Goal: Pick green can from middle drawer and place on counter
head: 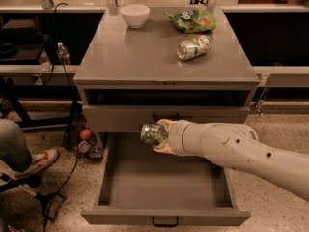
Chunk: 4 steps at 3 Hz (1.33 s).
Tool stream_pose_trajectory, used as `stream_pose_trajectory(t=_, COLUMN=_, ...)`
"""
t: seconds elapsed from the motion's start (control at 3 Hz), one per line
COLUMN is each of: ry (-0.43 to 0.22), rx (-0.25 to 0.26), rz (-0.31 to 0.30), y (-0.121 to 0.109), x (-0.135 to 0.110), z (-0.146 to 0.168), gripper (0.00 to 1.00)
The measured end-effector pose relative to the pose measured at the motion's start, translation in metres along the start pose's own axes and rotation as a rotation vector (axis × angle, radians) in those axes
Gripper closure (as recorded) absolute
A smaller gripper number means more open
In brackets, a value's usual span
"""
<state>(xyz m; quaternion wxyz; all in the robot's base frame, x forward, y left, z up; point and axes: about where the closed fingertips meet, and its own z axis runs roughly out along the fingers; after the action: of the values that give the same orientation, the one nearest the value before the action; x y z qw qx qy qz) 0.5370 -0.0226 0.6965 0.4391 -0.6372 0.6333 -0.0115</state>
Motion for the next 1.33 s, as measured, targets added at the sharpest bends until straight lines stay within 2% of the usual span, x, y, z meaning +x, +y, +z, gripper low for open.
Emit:
stream_pose_trajectory(t=0.33, ry=-0.033, rx=0.027, rz=-0.021, y=-0.027, x=-0.013, z=-0.002, gripper=1.0)
stream_pose_trajectory(t=0.67, ry=-0.045, rx=0.09, rz=-0.071, y=-0.068, x=-0.032, z=-0.014, gripper=1.0)
stream_pose_trajectory(t=1.0, ry=-0.018, rx=0.149, rz=-0.157, y=-0.114, x=-0.055, z=-0.031, gripper=1.0)
stream_pose_trajectory(t=1.33, ry=-0.018, rx=0.149, rz=-0.157, y=-0.114, x=-0.056, z=-0.031, gripper=1.0)
